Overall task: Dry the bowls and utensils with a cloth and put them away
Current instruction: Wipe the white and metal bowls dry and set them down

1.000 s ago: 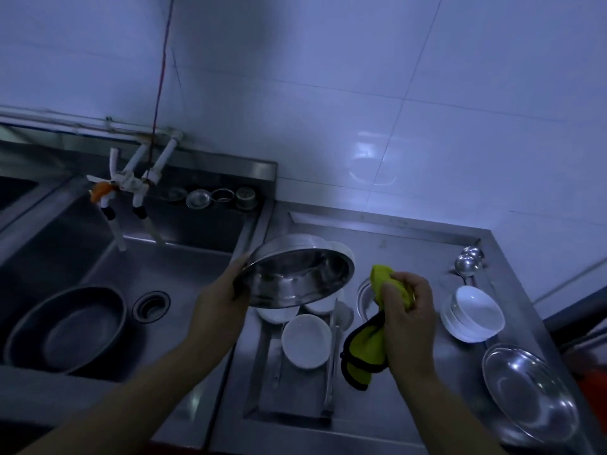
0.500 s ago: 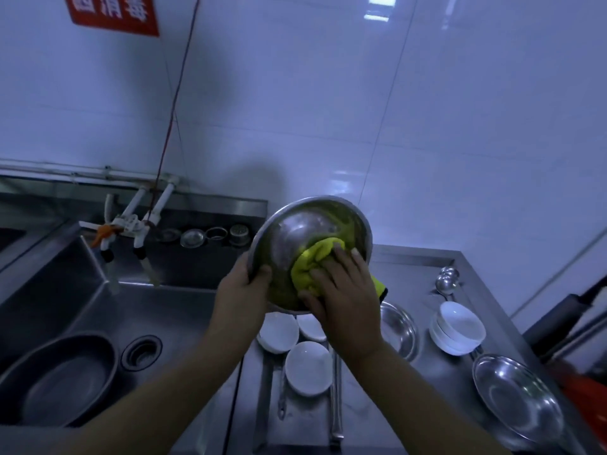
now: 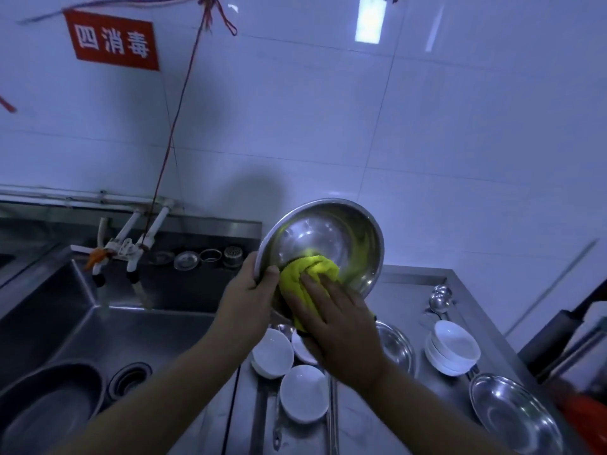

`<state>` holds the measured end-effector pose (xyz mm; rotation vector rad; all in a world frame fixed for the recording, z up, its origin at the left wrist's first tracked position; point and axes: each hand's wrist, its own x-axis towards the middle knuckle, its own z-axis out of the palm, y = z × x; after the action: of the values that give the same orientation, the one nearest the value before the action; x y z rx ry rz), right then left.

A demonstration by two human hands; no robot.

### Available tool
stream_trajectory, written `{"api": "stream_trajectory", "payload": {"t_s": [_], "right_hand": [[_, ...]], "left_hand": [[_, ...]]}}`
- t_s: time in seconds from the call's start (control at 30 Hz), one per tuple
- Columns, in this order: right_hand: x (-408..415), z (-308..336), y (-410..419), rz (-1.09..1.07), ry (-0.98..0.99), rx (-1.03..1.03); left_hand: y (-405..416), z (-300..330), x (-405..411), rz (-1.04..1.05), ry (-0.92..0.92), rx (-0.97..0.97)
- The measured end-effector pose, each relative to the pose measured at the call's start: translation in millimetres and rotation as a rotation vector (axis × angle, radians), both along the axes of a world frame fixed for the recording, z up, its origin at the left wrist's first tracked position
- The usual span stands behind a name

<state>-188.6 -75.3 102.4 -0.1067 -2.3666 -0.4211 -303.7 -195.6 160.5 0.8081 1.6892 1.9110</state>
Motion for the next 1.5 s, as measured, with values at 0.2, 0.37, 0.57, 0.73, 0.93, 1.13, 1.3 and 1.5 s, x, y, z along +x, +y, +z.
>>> {"api": "stream_trajectory", "payload": {"t_s": [0.2,0.37,0.57,0.73,0.93,1.13,1.3,1.5], "right_hand": [[15.8,26.1,44.1,0.008,-0.182,0.157],[10.7,27.9,30.2,0.083,-0.062,-0.281],[1.0,29.8,24.1,-0.534,-0.006,-0.29],[-0.1,23.2,20.1,-0.664,-0.097,-0.543],[8.2,12.8,18.2,-0.489,-0.001,-0.935],[13.3,7.8,25.4,-0.395,0.047,-1.073],[16.4,48.1,45.1,-0.422,0.152,-0.865],[-6.3,36.0,22.2,-0.332,0.129,-0.167]], "left_hand": [[-3.1,6.9,-16.0,-0.046,0.062,-0.072],[-0.4,-6.0,-11.8,-0.028,-0.124,-0.071],[1.5,-14.5,-3.4,-0.035,-0.209,-0.053],[8.2,-27.2,-3.6,-0.011,-0.226,-0.09],[12.7,-42.2,0.5,-0.038,-0.212,-0.142],[15.2,-55.0,1.3,-0.039,-0.206,-0.174],[16.7,-61.2,-2.4,-0.028,-0.222,-0.238],[24.9,-54.0,7.3,0.008,-0.268,-0.23]]}}
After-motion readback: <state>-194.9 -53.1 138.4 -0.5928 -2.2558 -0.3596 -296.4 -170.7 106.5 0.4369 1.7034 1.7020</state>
